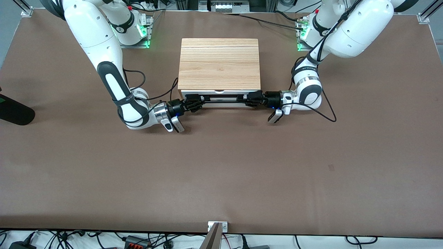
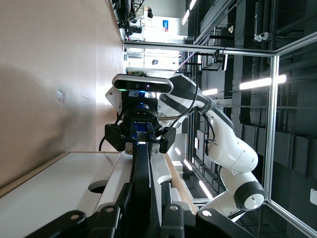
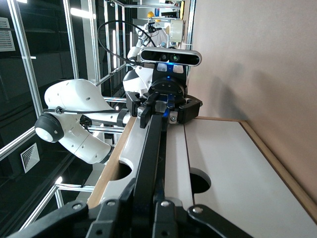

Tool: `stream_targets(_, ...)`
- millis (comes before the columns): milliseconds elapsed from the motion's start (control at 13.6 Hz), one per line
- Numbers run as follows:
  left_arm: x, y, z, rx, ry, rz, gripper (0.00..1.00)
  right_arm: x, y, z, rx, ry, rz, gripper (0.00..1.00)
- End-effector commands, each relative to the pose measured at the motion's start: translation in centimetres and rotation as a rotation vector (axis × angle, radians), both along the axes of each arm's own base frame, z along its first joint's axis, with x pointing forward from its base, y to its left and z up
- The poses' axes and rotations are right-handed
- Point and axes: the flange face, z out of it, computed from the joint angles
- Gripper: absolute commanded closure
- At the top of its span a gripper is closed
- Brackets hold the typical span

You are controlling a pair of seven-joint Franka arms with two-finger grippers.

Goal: Pull top drawer with both arms simultaneously
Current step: 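Pull the handle outward with both grippers to slide the drawer open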

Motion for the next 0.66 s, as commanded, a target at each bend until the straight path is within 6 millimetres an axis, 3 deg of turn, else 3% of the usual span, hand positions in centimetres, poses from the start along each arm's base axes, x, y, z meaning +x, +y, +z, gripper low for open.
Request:
stream_targets(0,-0.4,-0.6,0.9,-0.026,-0.03,0.035,0.84,0.6,1.6,-0.2,0.026,-0.029,-0.021,0.9)
stream_targets(442,-0.3,-0.9,0.8,-0.027,-0.026,0.034,0.87,2.2,1.9,-0.8,0.035,-0.045,-0.03,0.9)
stream_targets(590,0.8,-0.8,1.0,-0.007,-0.042,0.049,0.9,3.3,2.0,-1.1,0.036,-0.051,-0.034,0.91)
